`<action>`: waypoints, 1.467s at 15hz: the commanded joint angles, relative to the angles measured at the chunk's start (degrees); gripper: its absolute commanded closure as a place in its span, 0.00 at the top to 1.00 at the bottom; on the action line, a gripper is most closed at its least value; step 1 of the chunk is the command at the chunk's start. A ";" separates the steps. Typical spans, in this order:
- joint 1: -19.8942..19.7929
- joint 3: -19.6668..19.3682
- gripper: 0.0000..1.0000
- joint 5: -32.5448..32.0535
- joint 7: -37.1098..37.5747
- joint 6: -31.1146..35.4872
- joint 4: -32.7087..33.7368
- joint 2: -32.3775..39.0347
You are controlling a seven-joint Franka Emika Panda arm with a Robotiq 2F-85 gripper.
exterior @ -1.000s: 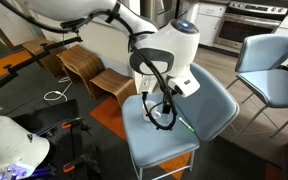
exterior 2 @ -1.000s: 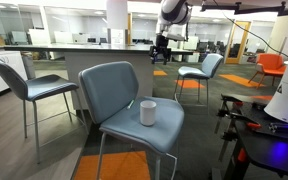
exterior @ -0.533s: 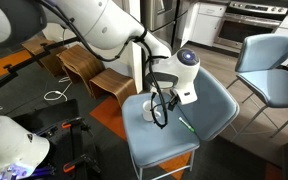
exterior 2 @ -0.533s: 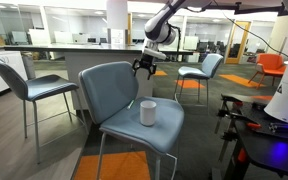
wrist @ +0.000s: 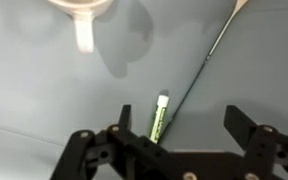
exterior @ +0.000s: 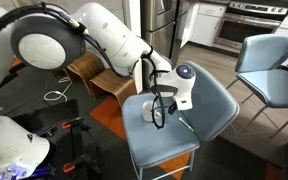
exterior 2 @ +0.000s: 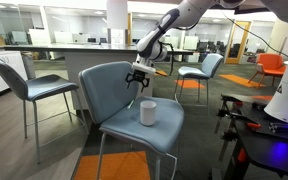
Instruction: Pick up the marker and put it in the cup
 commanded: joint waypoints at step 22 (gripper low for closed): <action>-1.08 -3.87 1.00 -4.80 2.59 -2.86 27.16 25.72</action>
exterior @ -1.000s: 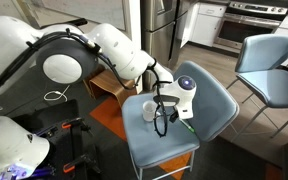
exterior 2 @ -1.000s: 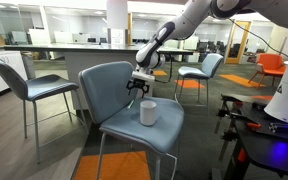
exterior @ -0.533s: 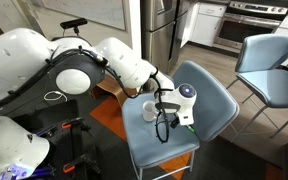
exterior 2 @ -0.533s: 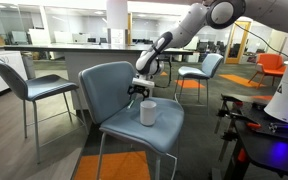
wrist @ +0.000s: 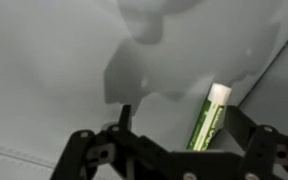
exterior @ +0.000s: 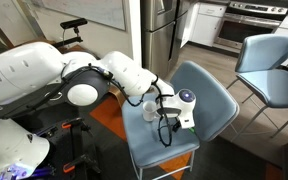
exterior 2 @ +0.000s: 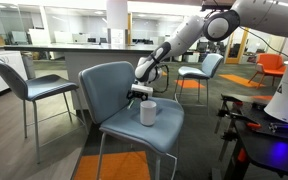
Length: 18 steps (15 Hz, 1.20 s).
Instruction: Pick up the marker and put it in the cup
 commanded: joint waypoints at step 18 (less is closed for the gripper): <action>0.19 -2.02 0.23 -10.97 6.32 -15.75 23.15 11.90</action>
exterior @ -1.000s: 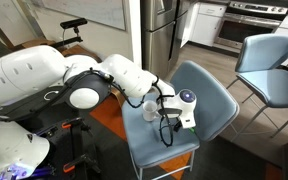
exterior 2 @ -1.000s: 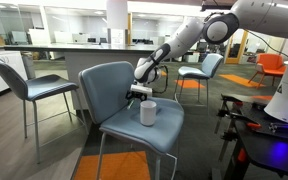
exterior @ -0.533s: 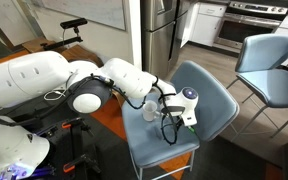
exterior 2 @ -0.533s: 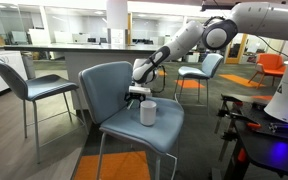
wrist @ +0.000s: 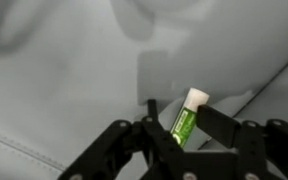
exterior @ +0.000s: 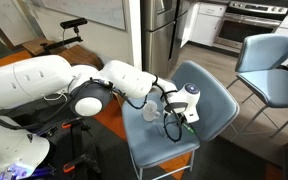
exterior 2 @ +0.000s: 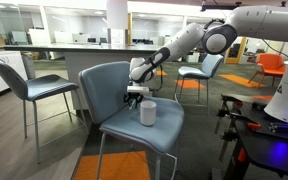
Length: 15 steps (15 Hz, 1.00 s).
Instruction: Pick up the marker and put it in the cup
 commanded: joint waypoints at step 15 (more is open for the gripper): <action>-0.79 -1.10 0.29 -0.16 1.53 1.57 0.40 -1.82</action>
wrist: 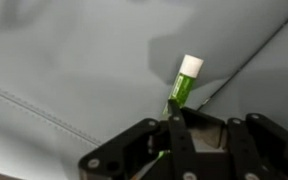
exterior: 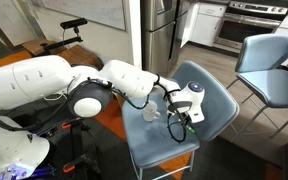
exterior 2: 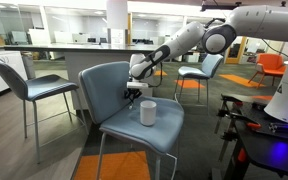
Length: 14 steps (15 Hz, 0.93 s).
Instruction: Pick up the marker and put it in the cup
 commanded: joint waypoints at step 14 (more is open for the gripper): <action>-2.82 5.01 0.73 0.79 -1.41 2.55 -0.06 1.50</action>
